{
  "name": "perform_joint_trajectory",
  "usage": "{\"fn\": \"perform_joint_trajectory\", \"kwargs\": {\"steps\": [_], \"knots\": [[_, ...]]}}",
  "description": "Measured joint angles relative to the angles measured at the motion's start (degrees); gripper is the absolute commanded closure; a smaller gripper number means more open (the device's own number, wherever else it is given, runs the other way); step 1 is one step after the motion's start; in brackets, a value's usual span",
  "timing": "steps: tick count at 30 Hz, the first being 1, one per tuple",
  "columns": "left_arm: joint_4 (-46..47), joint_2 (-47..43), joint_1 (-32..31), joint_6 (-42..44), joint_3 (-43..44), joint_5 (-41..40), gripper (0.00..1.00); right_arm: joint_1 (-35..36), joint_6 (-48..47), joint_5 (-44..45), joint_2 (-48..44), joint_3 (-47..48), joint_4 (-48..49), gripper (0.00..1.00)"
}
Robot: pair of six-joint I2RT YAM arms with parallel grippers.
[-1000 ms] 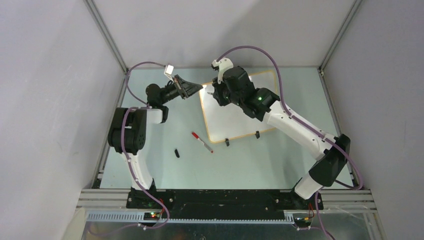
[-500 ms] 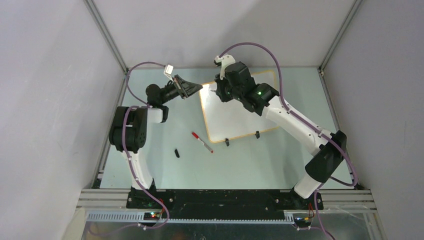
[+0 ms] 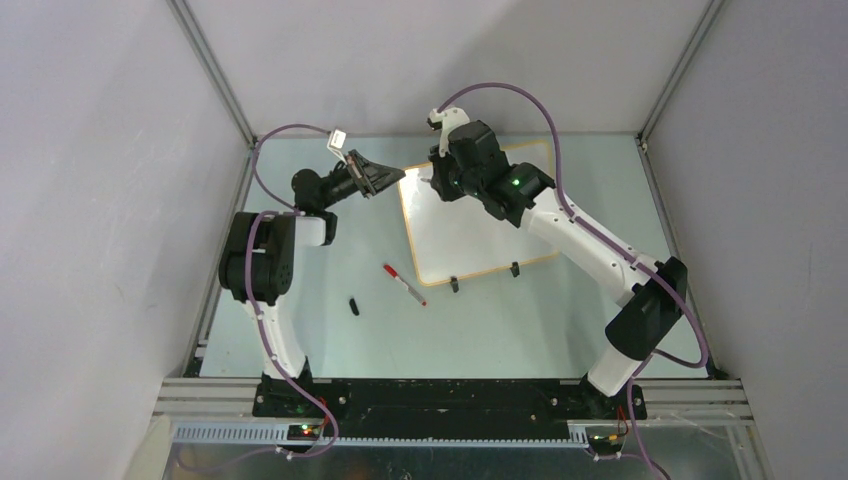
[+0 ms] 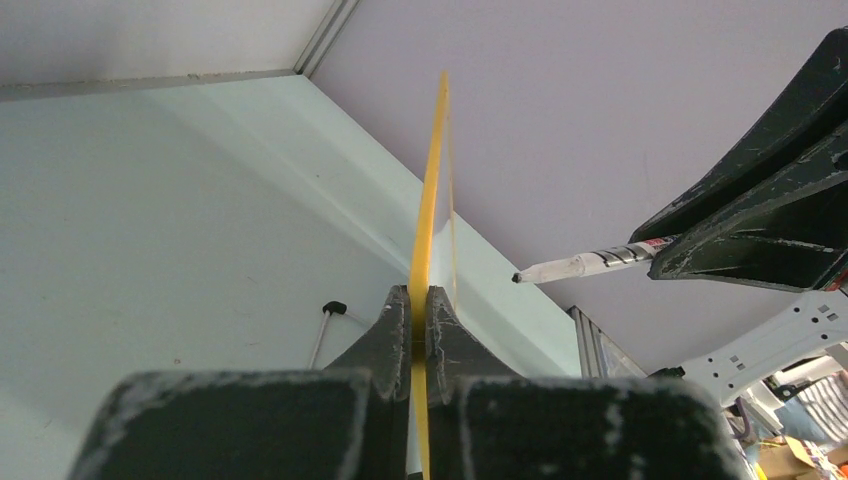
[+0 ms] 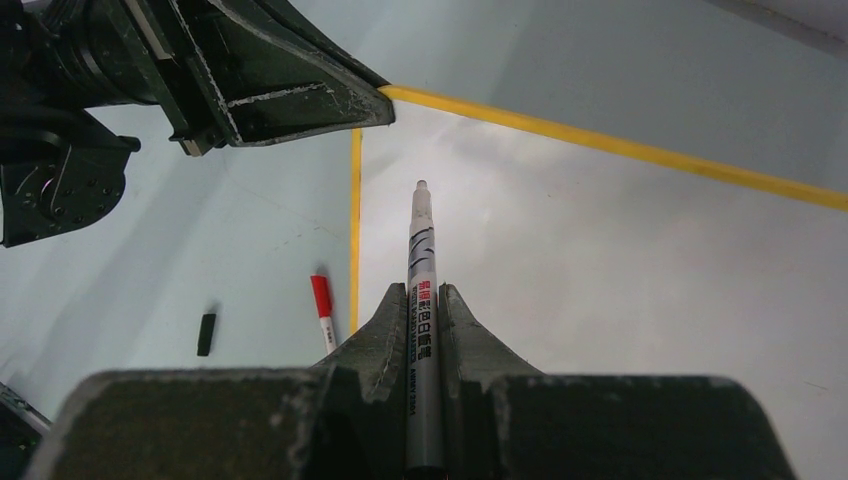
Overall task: Write a sentence on the whiteboard
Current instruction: Hold the whiteboard on the whiteboard stand, then write a sentence on the whiteboard.
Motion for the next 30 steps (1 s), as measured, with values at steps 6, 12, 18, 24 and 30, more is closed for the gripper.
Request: {"fn": "perform_joint_trajectory", "kwargs": {"steps": [6, 12, 18, 24, 30], "knots": [[0.0, 0.02, 0.0, 0.0, 0.0, 0.0, 1.0, 0.0, -0.07, -1.44, 0.02, 0.0, 0.0, 1.0], [0.0, 0.02, 0.0, 0.0, 0.0, 0.0, 1.0, 0.9, -0.48, -1.57, 0.68, 0.2, 0.0, 1.0], [0.0, 0.02, 0.0, 0.0, 0.0, 0.0, 1.0, 2.95, -1.38, 0.37, 2.43, 1.4, -0.24, 1.0], [0.0, 0.02, 0.0, 0.0, 0.0, 0.0, 1.0, 4.83, -2.6, 3.96, 4.33, 2.64, -0.31, 1.0], [0.02, 0.02, 0.0, -0.02, 0.0, 0.0, 1.0, 5.84, -3.45, 7.13, 5.22, 3.96, -0.81, 1.0]]}}
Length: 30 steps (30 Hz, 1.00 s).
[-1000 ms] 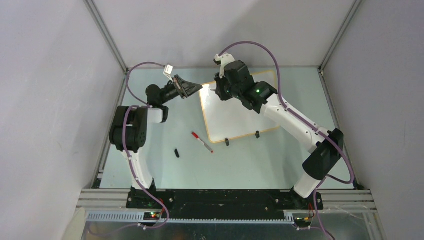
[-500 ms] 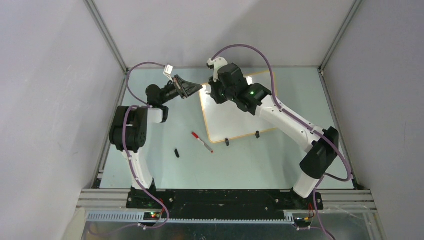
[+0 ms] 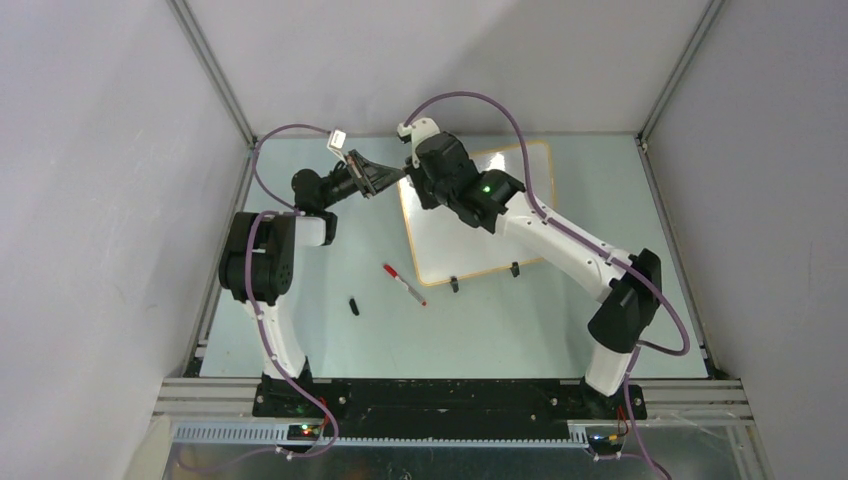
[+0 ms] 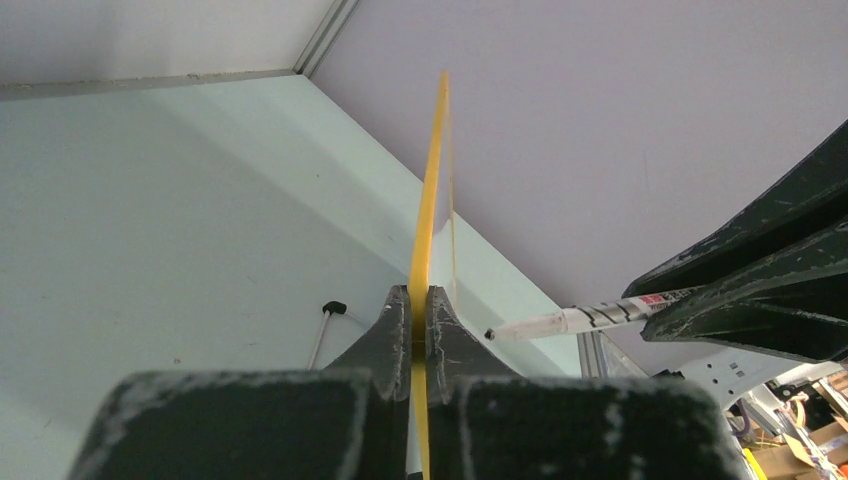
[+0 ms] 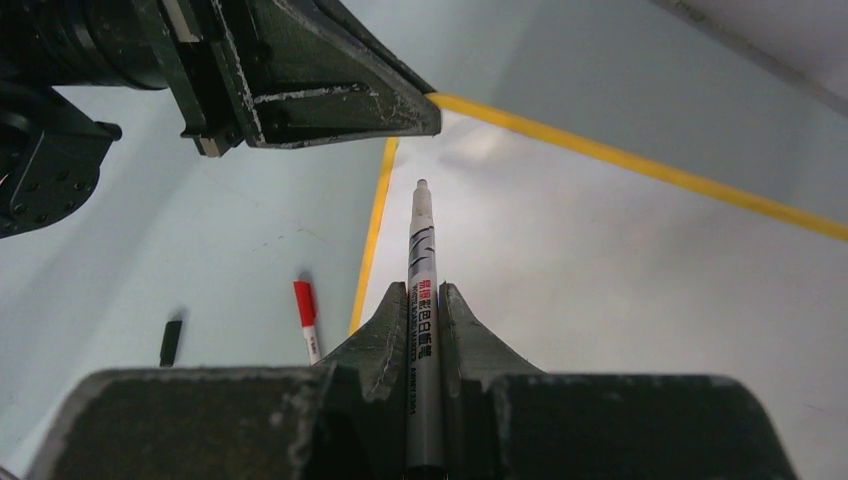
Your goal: Write a sentence on the whiteboard
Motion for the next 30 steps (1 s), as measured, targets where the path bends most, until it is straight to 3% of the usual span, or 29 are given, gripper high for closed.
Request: {"fn": "perform_joint_trajectory", "kwargs": {"steps": [30], "knots": [[0.11, 0.0, 0.0, 0.0, 0.0, 0.02, 1.0, 1.11, -2.14, 4.33, 4.66, 5.03, -1.66, 1.0]]}}
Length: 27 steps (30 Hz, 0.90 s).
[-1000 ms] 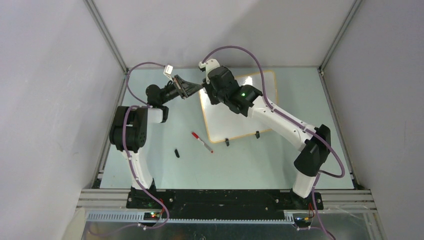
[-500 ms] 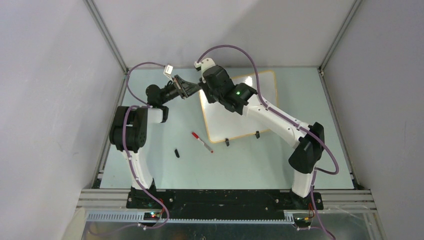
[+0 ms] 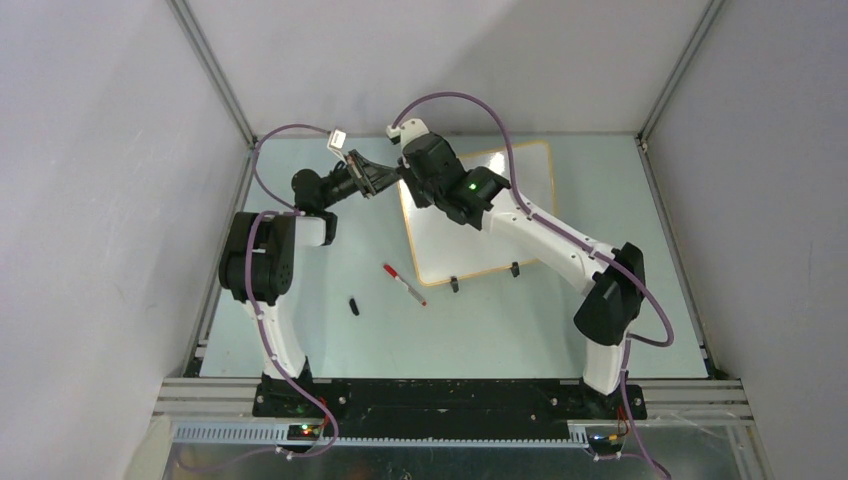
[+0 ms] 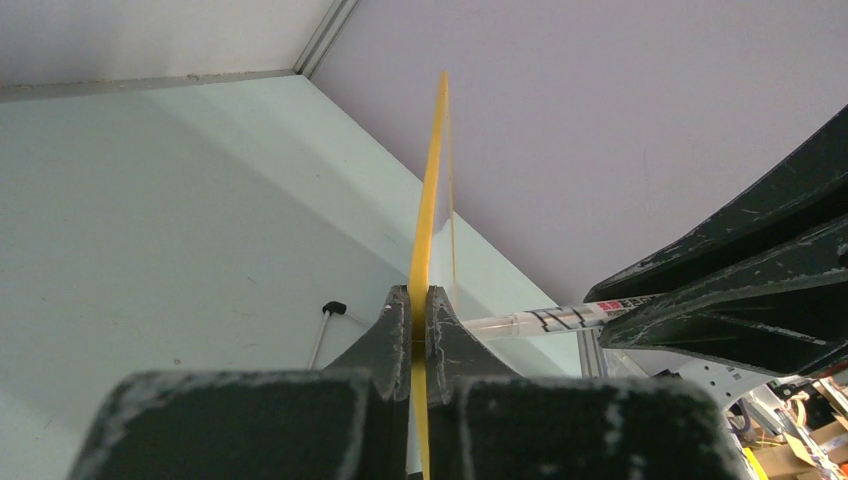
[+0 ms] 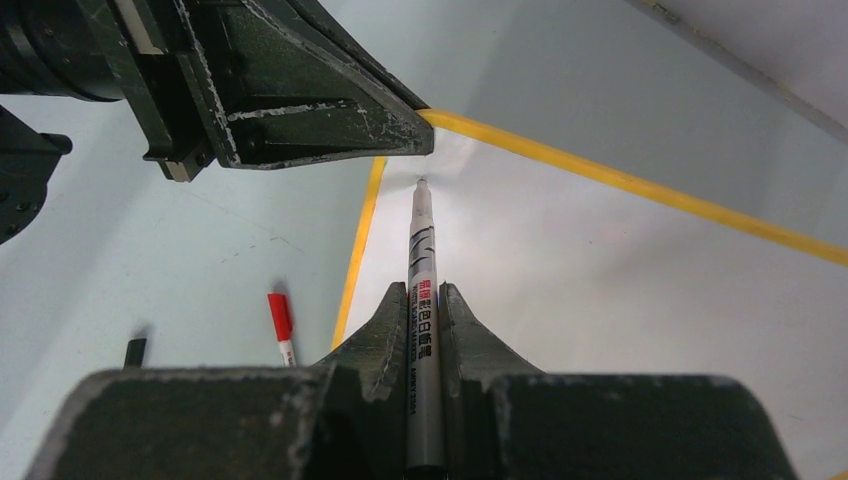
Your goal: Write a sentence on the whiteboard
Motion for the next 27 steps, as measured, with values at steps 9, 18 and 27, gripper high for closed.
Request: {"fn": "perform_joint_trajectory", "kwargs": {"steps": [9, 18, 27], "knots": [[-0.04, 0.0, 0.0, 0.04, 0.0, -0.02, 1.0, 0.04, -0.04, 0.31, 1.7, 1.36, -0.81, 1.0], [-0.04, 0.0, 0.0, 0.02, 0.0, -0.02, 1.0, 0.2, -0.2, 0.87, 1.86, 1.68, -2.12, 1.0], [-0.07, 0.0, 0.0, 0.04, 0.0, -0.02, 1.0, 0.2, -0.17, 1.03, 1.86, 1.46, -2.25, 1.0]]}}
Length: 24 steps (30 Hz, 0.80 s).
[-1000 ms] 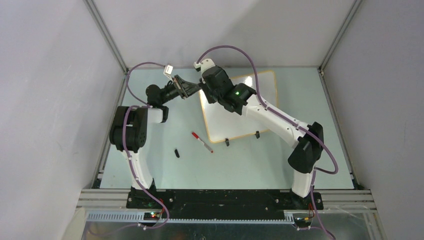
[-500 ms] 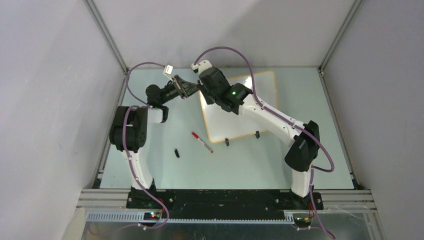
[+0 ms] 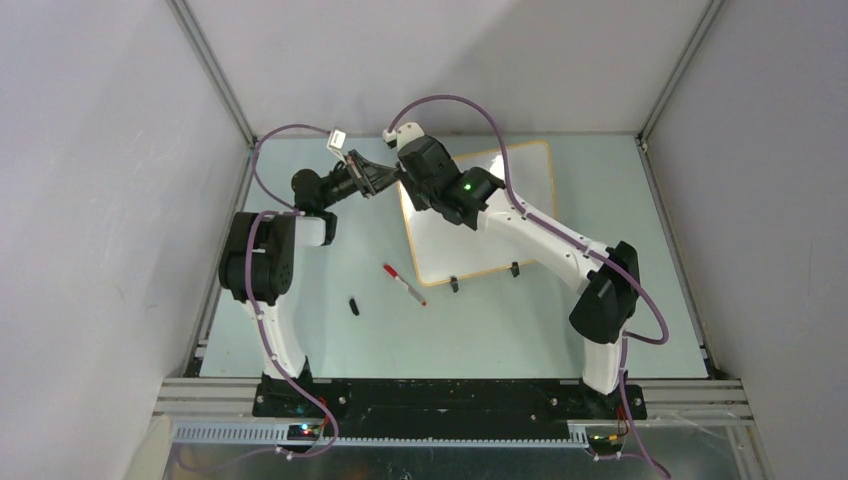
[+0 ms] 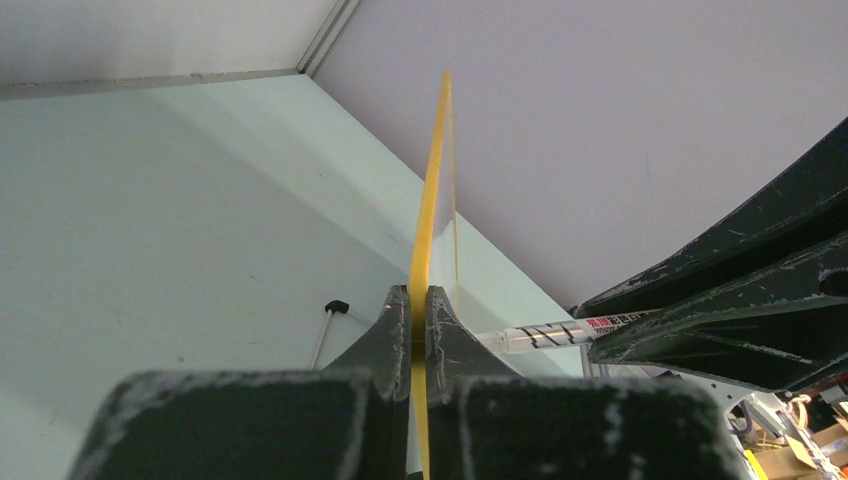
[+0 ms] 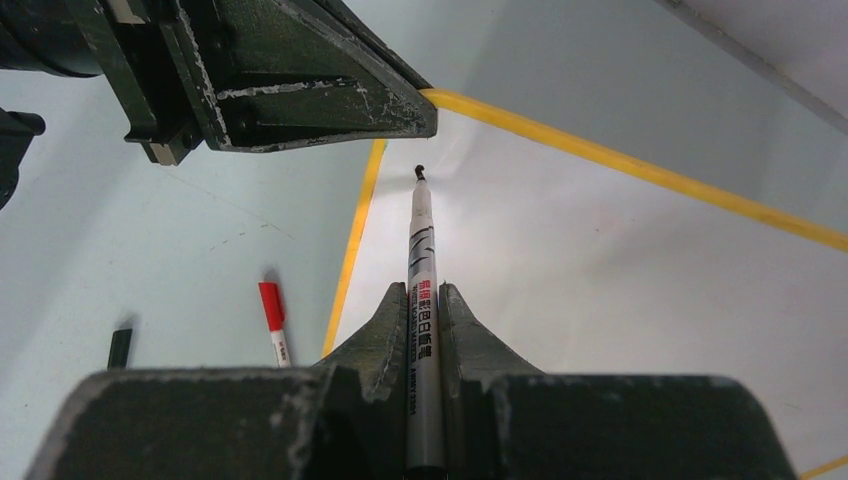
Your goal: Write a sentence on the whiteboard
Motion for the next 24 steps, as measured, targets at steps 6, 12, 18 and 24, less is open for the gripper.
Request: {"fn": "perform_joint_trajectory", "kwargs": {"steps": [6, 12, 18, 24], "knots": [[-0.66, 0.0, 0.17, 0.02, 0.0, 0.0, 1.0, 0.24, 0.17, -0.13, -0.63, -2.1, 0.2, 1.0], [-0.66, 0.0, 0.17, 0.02, 0.0, 0.0, 1.0, 0.35, 0.22, -0.24, -1.68, -4.24, 0.2, 1.0], [-0.68, 0.0, 0.17, 0.02, 0.0, -0.02, 1.0, 0.35, 0.22, -0.22, -2.23, -5.35, 0.24, 1.0], [-0.68, 0.0, 0.17, 0.04, 0.0, -0.02, 1.0, -0.13, 0.22, -0.94, -2.23, -4.94, -0.07, 1.0]]}}
